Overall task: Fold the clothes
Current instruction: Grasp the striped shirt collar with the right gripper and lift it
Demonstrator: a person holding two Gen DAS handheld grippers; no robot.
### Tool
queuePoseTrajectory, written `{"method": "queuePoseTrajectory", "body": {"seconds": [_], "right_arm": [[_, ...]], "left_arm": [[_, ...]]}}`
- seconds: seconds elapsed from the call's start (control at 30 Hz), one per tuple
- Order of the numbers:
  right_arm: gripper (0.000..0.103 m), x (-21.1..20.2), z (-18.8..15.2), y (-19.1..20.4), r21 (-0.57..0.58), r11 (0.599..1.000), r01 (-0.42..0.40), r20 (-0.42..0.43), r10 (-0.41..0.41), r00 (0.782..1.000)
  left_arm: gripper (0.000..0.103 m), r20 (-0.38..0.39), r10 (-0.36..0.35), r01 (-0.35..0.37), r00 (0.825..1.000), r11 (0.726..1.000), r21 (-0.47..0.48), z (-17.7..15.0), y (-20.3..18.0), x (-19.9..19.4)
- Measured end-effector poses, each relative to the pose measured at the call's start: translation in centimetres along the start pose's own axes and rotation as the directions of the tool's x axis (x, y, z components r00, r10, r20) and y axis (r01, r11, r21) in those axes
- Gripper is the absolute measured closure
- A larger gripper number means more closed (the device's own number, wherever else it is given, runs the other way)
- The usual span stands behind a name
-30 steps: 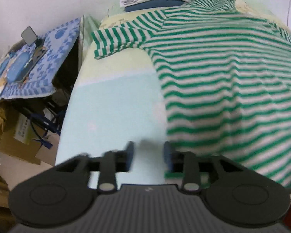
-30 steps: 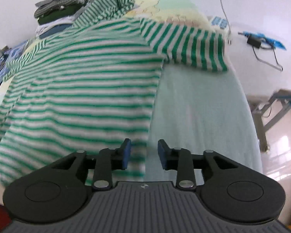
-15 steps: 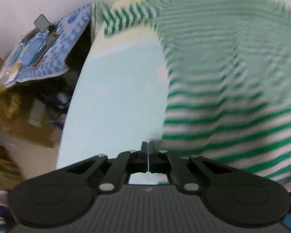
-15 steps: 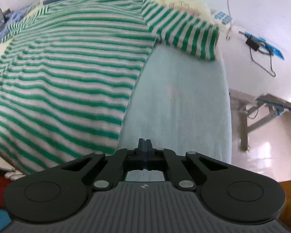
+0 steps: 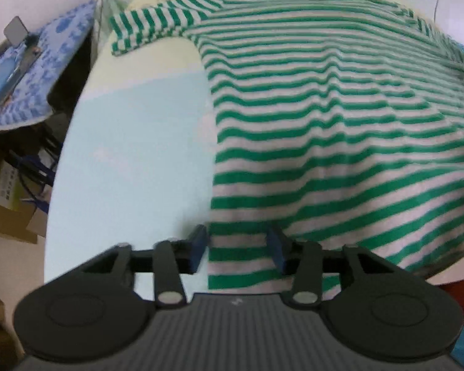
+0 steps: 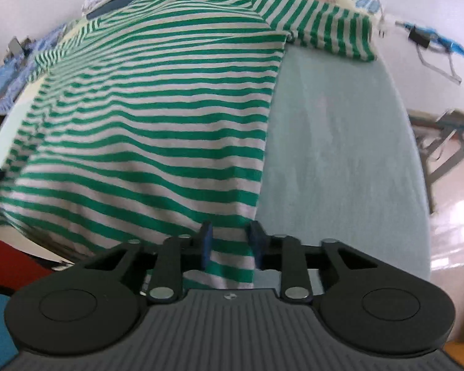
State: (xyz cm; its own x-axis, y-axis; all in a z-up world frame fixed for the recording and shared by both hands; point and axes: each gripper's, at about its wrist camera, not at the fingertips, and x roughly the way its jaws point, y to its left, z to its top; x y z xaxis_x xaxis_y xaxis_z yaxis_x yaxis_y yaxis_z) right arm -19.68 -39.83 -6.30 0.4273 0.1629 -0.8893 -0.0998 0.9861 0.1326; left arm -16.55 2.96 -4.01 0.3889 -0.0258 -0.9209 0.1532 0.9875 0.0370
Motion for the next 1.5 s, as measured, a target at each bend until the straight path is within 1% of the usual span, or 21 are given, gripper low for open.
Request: {"method": "queuePoseTrajectory", "body": {"seconds": [0.03,0.07,0.13,0.17,0.43,0.53,0.6,0.67,0.73,0.77,0.8,0.83,0.97,1.03,1.07,1.17,1.27,1.33,1.4,1.43,1.5], "right_arm": [[0.099,0.1,0.1,0.0,-0.015,1.000,0.025,-0.005,-0.025,1.000],[0.102,0.1,0.2,-0.2,-0.009,1.000,0.029,-0.015,-0.030,0.999],[0.103,0.0,0.4,-0.8,0.016,0.999,0.043,-0.044,-0.042,0.998],[0.103,-0.1,0.4,-0.9,0.000,0.998,0.066,-0.051,-0.066,0.996],[0.103,-0.4,0.2,-1.6,-0.069,0.993,0.094,-0.115,-0.102,0.988],[0.103,-0.5,1.0,-1.1,-0.137,0.984,0.118,-0.141,-0.137,0.980],[0.097,-1.7,2.3,-1.4,-0.116,0.985,0.129,-0.116,-0.142,0.983],[0.097,-3.2,4.7,-1.9,-0.057,0.996,0.073,-0.056,-0.077,0.995],[0.097,-4.4,8.3,-1.5,-0.078,0.996,0.042,-0.008,-0.043,0.999],[0.097,-4.9,10.1,-1.1,-0.103,0.994,0.037,0.014,-0.035,0.999],[0.097,-5.4,12.2,-0.7,-0.134,0.990,0.040,0.034,-0.036,0.999],[0.096,-5.8,14.2,-0.3,-0.163,0.986,0.044,0.052,-0.036,0.998],[0.093,-6.9,22.8,1.0,-0.143,0.989,0.033,0.022,-0.030,0.999],[0.089,-7.8,26.7,1.9,-0.085,0.996,0.038,0.041,-0.035,0.999],[0.086,-8.3,28.6,2.5,-0.082,0.995,0.050,0.080,-0.043,0.996],[0.073,-8.7,33.3,4.2,-0.075,0.995,0.059,0.187,-0.044,0.981],[0.073,-5.9,37.1,4.8,-0.020,0.999,0.042,0.223,-0.036,0.974],[0.073,-2.9,39.6,4.8,-0.010,0.999,0.038,0.232,-0.035,0.972],[0.072,0.2,42.0,4.9,0.000,0.999,0.033,0.240,-0.032,0.970],[0.071,1.9,43.0,4.6,0.011,1.000,0.017,0.236,-0.019,0.972],[0.069,5.3,45.1,4.2,0.041,0.999,-0.010,0.223,0.000,0.975]], "left_arm": [[0.066,-0.002,-0.012,0.012,1.000,1.000,-0.017,-0.1,0.1,-0.1],[0.077,-0.004,-0.022,0.022,1.000,0.999,-0.033,-0.1,0.2,-0.1],[0.095,-0.014,0.013,-0.013,1.000,0.999,-0.029,-0.2,0.1,-0.1],[0.097,-0.018,0.029,-0.030,0.999,0.999,-0.027,-0.3,0.1,-0.1],[0.095,-0.051,0.056,-0.058,0.997,0.997,-0.052,-1.0,1.0,-0.4],[0.095,-0.076,0.089,-0.087,0.993,0.996,0.030,-1.0,0.1,-0.6],[0.096,-0.070,0.079,-0.076,0.994,0.996,0.041,-0.2,0.2,-1.7],[0.095,-0.001,0.072,-0.072,0.997,0.997,0.034,1.8,0.7,-3.5],[0.094,0.062,0.046,-0.048,0.997,0.999,0.022,4.7,1.3,-4.8],[0.090,0.093,0.015,-0.017,0.996,1.000,0.024,6.5,1.6,-5.2],[0.078,0.116,-0.009,0.005,0.993,0.999,0.037,8.3,1.7,-5.3],[0.074,0.137,-0.032,0.025,0.990,0.998,0.052,10.1,1.7,-5.5],[0.071,0.172,-0.028,-0.010,0.985,0.976,0.218,17.7,0.1,-5.6],[0.062,0.200,-0.032,-0.028,0.979,0.956,0.292,21.6,-0.7,-5.7],[0.053,0.215,-0.035,-0.036,0.976,0.947,0.319,23.4,-0.9,-5.6],[0.049,0.290,-0.039,-0.069,0.956,0.933,0.353,28.2,-2.1,-4.7],[0.049,0.347,-0.064,-0.074,0.936,0.926,0.370,31.7,-4.2,-2.4],[0.041,0.364,-0.094,-0.056,0.927,0.922,0.383,33.7,-5.9,-0.3],[0.028,0.408,-0.082,-0.087,0.909,0.922,0.378,35.1,-7.9,2.5],[0.027,0.428,-0.075,-0.102,0.901,0.921,0.375,35.9,-8.8,3.8],[0.027,0.436,-0.062,-0.113,0.898,0.925,0.364,37.3,-10.4,6.2]]}}
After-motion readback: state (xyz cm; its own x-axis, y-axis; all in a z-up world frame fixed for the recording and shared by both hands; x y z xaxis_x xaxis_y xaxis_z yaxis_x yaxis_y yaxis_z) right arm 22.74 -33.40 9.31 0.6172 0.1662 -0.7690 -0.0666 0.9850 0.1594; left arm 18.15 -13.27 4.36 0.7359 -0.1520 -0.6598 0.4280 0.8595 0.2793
